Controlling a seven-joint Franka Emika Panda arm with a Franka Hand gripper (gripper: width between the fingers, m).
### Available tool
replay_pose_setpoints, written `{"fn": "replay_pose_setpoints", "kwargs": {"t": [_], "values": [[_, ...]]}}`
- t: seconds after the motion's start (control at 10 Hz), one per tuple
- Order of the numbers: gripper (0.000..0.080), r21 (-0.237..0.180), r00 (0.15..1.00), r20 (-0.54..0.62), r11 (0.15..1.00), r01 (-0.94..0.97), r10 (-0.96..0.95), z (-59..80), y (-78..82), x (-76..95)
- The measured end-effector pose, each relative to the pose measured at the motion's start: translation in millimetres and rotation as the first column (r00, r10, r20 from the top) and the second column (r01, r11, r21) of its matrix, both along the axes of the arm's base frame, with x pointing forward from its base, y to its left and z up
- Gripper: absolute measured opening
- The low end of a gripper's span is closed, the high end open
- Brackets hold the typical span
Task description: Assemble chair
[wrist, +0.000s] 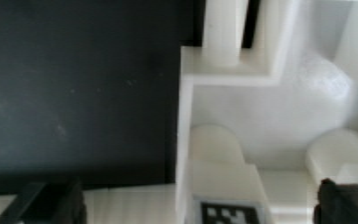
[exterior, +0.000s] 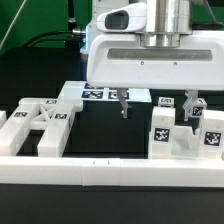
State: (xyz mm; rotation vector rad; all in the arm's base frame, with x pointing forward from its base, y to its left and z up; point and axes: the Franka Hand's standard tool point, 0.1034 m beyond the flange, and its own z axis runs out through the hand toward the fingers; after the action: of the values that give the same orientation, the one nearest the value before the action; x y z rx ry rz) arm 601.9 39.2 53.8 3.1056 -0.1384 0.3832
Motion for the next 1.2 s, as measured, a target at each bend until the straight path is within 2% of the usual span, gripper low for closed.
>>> {"fn": "replay_pose_setpoints", "kwargs": {"t": [0.1, 0.4, 0.7, 1.2], "values": [[0.0648, -0.013, 1.000, 0.003, 1.000, -0.002, 0.002, -10.6, -1.5, 0.9], [0.0648, -0.031, 1.000, -0.002, 0.999, -0.005, 0.005, -29.8, -4.2, 4.5], [0.0648, -0.047, 1.000, -0.002, 0.999, -0.006, 0.006, -43.6, -6.5, 1.1], [0.0622, -0.046, 1.000, -0.005, 0.999, 0.001, -0.002, -47.3, -3.9, -1.5]]}}
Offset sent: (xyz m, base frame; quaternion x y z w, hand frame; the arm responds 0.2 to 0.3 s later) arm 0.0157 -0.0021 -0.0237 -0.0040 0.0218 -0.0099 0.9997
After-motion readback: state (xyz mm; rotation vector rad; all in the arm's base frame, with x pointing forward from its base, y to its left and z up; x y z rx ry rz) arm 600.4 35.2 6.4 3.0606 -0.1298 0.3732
